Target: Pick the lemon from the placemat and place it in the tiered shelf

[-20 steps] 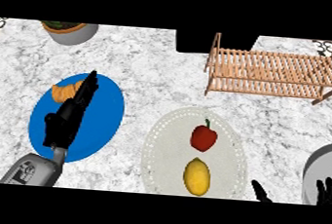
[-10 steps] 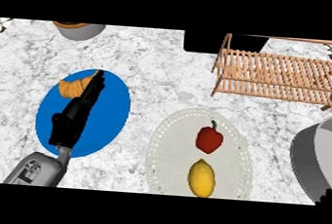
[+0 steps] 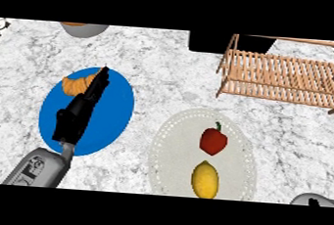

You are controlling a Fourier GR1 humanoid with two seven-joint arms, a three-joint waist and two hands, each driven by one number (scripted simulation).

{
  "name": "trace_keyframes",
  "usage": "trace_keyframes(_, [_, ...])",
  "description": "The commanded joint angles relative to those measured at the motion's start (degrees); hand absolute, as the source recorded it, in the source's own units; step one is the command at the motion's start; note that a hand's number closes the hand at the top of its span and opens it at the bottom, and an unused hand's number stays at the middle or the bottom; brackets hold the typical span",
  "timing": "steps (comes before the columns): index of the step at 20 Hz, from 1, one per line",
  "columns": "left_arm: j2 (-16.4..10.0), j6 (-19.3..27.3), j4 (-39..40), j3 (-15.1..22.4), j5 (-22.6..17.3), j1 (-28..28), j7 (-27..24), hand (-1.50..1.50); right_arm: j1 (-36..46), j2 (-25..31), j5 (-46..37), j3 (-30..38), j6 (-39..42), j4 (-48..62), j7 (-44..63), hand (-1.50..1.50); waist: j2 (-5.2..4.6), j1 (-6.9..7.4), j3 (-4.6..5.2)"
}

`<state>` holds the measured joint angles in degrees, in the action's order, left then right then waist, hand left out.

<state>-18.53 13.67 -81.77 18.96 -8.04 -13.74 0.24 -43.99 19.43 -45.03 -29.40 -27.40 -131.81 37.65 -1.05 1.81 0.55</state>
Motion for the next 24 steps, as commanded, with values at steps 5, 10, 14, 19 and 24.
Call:
trace_keyframes(5, [0.2,-0.5,1.7,-1.3,0.2,-1.4,0.1,0.0,11.0,-3.7,-14.0,-5.1,18.9,-8.2,26.4,-1.5,0.32,-0.07,-0.16])
trace_keyframes(10, [0.4,0.0,-0.6,-1.6,0.8,-1.9,3.2,0.0,23.0,-13.5,-22.7,-12.7,26.9,-4.3,36.4,-1.5,0.91,-0.76,-0.32])
trace_keyframes(14, [0.0,-1.7,-1.5,-1.9,0.0,2.5,0.8,0.0,30.3,-19.1,-28.3,-17.4,28.8,2.2,41.7,-1.5,1.0,-0.93,-0.39])
trace_keyframes(19, [2.8,0.0,1.4,-1.3,2.3,-0.1,-0.1,0.0,36.3,-19.3,-27.0,-14.9,30.7,3.8,46.0,-1.5,0.77,-1.29,-0.41])
trace_keyframes(24, [3.5,1.3,-0.7,-0.5,3.7,1.6,1.6,0.0,36.4,-19.2,-27.1,-17.5,30.4,4.2,47.5,-1.5,0.92,-1.22,-0.43])
